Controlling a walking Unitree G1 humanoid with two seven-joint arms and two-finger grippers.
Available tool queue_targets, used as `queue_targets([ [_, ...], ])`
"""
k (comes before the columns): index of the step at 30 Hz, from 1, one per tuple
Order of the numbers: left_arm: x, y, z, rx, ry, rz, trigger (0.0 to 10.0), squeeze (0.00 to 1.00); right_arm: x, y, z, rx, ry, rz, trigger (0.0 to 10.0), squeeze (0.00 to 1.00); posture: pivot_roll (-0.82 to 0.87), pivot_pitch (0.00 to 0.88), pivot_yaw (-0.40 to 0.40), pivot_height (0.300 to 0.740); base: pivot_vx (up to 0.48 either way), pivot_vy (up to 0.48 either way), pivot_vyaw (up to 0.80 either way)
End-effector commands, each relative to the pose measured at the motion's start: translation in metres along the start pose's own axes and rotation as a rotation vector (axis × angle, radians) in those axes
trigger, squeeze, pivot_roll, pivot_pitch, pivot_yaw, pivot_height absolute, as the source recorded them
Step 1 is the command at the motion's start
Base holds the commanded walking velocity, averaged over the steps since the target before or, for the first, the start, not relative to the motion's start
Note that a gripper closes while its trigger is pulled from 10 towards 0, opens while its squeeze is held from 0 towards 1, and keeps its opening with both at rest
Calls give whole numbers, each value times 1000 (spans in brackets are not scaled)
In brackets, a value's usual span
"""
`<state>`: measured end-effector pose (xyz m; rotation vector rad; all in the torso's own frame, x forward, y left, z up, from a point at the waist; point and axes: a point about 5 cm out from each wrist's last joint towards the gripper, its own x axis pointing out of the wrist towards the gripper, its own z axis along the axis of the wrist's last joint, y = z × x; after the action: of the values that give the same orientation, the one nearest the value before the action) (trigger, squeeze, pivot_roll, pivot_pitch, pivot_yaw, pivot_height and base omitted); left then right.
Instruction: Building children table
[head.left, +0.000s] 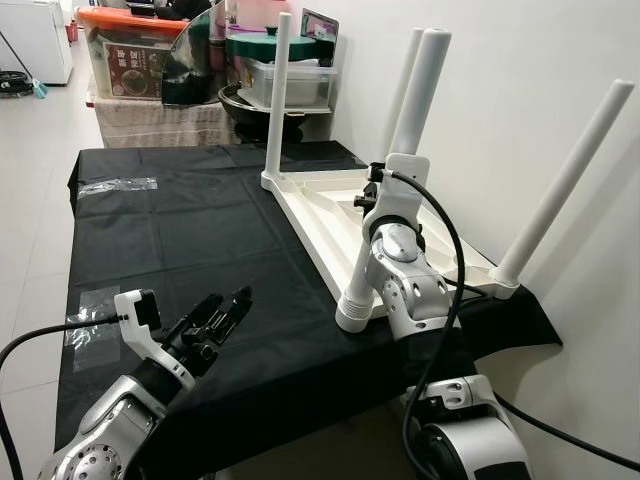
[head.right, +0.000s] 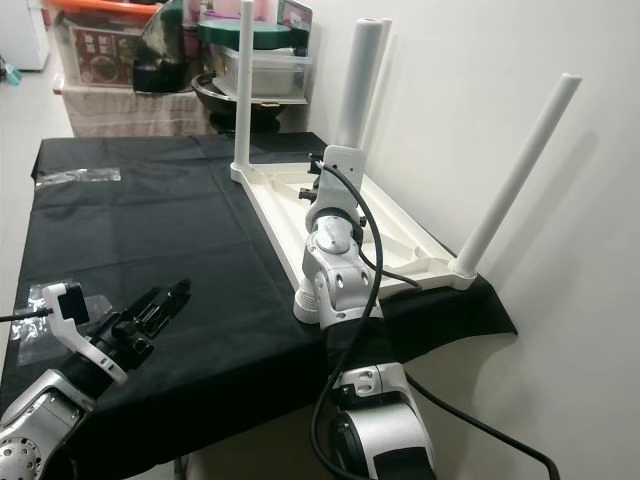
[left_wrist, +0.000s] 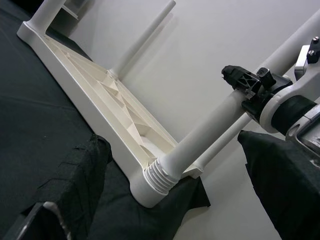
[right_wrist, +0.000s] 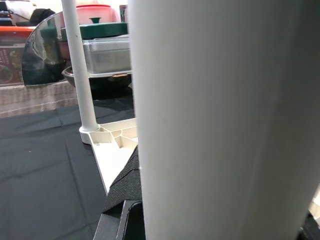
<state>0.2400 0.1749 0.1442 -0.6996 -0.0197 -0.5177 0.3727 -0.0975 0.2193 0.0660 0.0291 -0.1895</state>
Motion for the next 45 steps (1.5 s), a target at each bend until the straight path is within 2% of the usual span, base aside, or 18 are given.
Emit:
queue_targets([
  [1,-1,0,0,5,15,1,10000,0,-2,-16,-48,-57,210,-59,0,0,49,0,-124,740,0,0,0],
  [7,0,0,0,5,17,-1,10000,0,-4,-15,-51,-59,220,-48,0,0,48,0,-122,740,0,0,0],
  [8,0,0,0,6,18,-2,10000,0,-4,-13,-51,-67,224,-24,4667,0,49,0,-122,740,0,0,0],
  [10,0,0,0,6,18,-2,10000,0,-4,-13,-51,-67,224,-24,4667,0,49,0,-122,740,0,0,0],
  [11,1,0,0,7,18,-2,10000,0,-3,-11,-49,-72,223,-10,10000,0,49,0,-122,740,0,0,0],
  [22,0,0,0,9,20,-3,10000,0,-3,-8,-41,-71,219,8,10000,0,50,0,-124,740,0,0,0],
  [28,1,0,-1,6,23,-4,10000,0,-4,-13,-40,-47,223,-13,10000,0,43,0,-119,740,0,0,0],
  [34,1,0,-1,9,26,-7,10000,0,-9,-16,-41,-13,221,-31,10000,0,43,0,-115,740,0,0,0],
  [45,2,0,-1,11,28,-10,10000,0,-13,-13,-36,-10,188,-12,10000,0,45,0,-114,740,0,0,0],
])
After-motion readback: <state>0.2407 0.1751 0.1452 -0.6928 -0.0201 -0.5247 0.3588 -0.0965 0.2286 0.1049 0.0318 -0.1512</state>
